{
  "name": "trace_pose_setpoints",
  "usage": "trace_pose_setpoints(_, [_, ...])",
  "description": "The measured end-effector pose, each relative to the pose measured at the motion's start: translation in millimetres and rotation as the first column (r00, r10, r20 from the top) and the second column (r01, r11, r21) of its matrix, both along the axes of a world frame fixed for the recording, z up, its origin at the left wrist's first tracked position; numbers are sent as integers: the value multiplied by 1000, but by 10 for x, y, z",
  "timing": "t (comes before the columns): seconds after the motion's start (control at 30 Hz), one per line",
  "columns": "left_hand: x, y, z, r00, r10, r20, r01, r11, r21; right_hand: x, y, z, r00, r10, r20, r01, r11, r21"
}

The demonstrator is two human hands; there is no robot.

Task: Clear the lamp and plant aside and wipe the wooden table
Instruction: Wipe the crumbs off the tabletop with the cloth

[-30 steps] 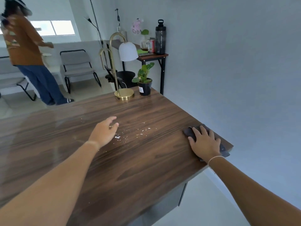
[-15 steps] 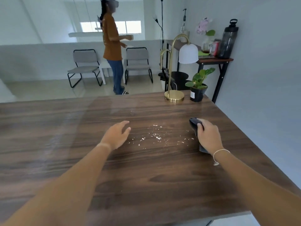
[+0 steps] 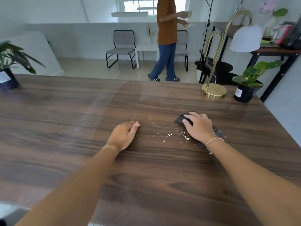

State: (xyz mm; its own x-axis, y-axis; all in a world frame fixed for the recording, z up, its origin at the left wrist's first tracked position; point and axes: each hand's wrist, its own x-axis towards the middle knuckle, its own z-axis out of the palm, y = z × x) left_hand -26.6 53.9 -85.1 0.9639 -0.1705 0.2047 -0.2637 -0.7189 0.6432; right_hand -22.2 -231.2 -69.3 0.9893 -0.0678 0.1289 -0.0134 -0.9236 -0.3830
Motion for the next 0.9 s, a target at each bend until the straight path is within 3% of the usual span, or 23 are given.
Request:
trace_pose_setpoints(0.07, [33,20,-20,1000,6,-4,-7,999,-37,-30,177,-60,992,125,-4,-125,986,-108])
trace_pose_setpoints(0.17, [61,33,-39,1000,5,-2,-5,999,-50,-292,283,-139,888,453,76,-444,889,-109])
trace_pose_setpoints(0.23, [72,35,-63,1000,-1,2,2,999,-54,-337,110,-148,832,547,91,-538,836,-108])
trace_pose_setpoints(0.4, [72,36,-74,1000,3,-16,-5,996,-92,72,139,-34,985,169,15,-165,976,-141])
trace_pose_setpoints(0.47, [79,38,-73,999,6,-32,-10,990,-141,37,578,-38,963,267,30,-258,949,-179])
trace_pose_setpoints(0.53, [92,46,-68,999,2,-32,-8,978,-211,-234,965,-134,870,490,50,-479,866,-145])
trace_pose_setpoints(0.63, [115,62,-80,998,-1,-57,-16,955,-296,-644,894,-156,762,647,33,-642,761,-90])
trace_pose_setpoints(0.73, [123,73,-94,996,-7,-85,-22,941,-338,-521,483,-110,824,566,30,-563,824,-66])
trace_pose_setpoints(0.83, [123,78,-100,995,-15,-98,-22,932,-362,-178,541,-19,952,306,-24,-307,948,-82])
trace_pose_setpoints(0.9, [131,77,-113,996,-20,-85,-12,933,-361,-189,872,-16,942,334,-16,-332,929,-160])
